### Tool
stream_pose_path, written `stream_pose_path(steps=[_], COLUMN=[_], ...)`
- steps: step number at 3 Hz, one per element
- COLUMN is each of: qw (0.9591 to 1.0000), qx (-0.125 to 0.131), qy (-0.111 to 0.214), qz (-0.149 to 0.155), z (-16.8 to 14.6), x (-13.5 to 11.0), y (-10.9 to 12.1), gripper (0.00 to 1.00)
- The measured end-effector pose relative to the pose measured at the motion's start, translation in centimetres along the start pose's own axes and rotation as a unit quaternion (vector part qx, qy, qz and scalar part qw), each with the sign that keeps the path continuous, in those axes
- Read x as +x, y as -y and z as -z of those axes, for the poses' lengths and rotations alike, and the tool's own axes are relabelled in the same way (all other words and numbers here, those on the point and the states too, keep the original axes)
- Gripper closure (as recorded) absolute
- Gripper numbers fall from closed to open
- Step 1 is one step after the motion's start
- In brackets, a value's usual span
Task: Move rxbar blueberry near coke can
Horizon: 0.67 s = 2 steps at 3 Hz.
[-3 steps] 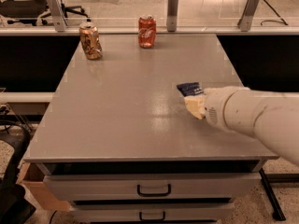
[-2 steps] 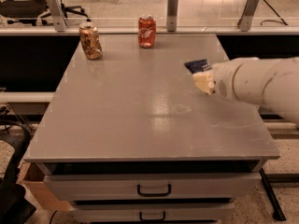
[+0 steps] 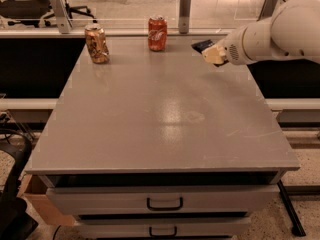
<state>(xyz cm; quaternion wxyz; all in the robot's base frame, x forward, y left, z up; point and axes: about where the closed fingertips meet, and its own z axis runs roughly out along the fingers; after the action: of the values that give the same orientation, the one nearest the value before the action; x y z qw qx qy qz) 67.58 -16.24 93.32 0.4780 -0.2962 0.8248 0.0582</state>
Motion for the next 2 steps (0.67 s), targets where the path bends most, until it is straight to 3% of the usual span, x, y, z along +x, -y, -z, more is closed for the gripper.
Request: stream_pose_path(steps=[2], qw=[0.9999], qx=[0.01], qy=[0.007], qz=[0.004], z=[-0.51], x=[-0.47], y=[-0.32], gripper=[1.0])
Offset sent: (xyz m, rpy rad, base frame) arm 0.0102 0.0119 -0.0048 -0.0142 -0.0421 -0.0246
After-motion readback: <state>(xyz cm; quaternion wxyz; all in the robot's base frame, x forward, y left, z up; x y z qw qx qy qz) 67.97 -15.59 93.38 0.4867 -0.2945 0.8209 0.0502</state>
